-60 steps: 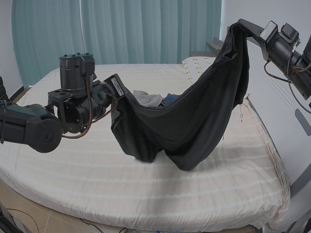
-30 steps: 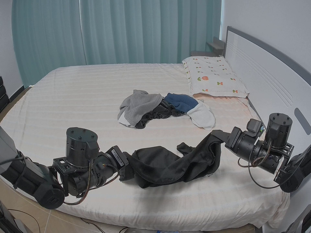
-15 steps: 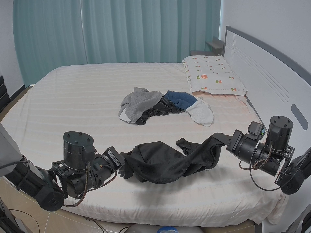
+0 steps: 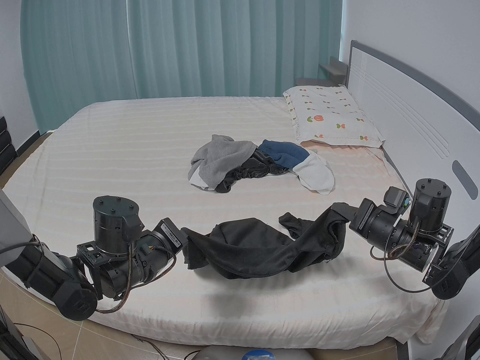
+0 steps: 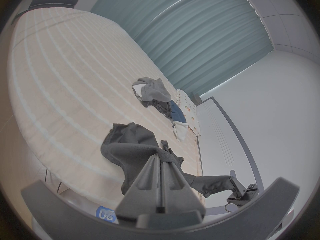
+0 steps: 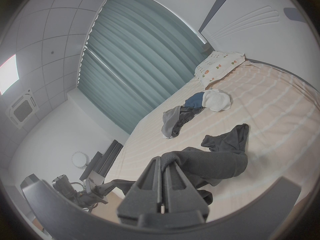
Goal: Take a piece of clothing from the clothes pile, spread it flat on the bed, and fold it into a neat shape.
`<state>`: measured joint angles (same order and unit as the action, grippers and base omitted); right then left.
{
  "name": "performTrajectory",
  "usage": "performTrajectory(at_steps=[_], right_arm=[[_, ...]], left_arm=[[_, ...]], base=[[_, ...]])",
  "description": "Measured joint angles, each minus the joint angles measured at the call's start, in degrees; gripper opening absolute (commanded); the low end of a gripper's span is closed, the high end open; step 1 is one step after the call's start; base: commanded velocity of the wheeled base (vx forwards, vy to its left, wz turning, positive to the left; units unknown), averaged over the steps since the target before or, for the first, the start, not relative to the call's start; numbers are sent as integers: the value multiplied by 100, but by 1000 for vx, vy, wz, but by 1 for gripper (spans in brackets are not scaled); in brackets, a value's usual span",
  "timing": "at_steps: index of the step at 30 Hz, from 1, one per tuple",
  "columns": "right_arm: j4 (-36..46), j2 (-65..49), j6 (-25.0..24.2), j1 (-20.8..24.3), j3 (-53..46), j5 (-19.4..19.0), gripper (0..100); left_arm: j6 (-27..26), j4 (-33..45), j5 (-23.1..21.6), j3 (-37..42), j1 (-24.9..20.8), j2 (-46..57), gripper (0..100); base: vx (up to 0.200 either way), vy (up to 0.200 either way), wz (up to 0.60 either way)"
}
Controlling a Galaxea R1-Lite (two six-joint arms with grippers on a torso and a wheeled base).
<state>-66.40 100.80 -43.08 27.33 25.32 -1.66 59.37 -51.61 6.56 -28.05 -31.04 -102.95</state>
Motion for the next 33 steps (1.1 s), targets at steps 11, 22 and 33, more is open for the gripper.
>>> performTrajectory(at_steps=[11, 22, 33], right_arm=[[-405, 137, -7, 0, 224, 533, 0], [-684, 256, -115, -232, 246, 458, 0], [-881, 341, -172, -272, 277, 502, 0]], left_arm=[[-20, -162, 44, 13, 37, 122, 0], [-33, -169, 22, 63, 61, 273, 0], [-26, -171, 1, 96, 63, 300, 0]], base=[[0, 200, 0], [0, 200, 0], [0, 200, 0]])
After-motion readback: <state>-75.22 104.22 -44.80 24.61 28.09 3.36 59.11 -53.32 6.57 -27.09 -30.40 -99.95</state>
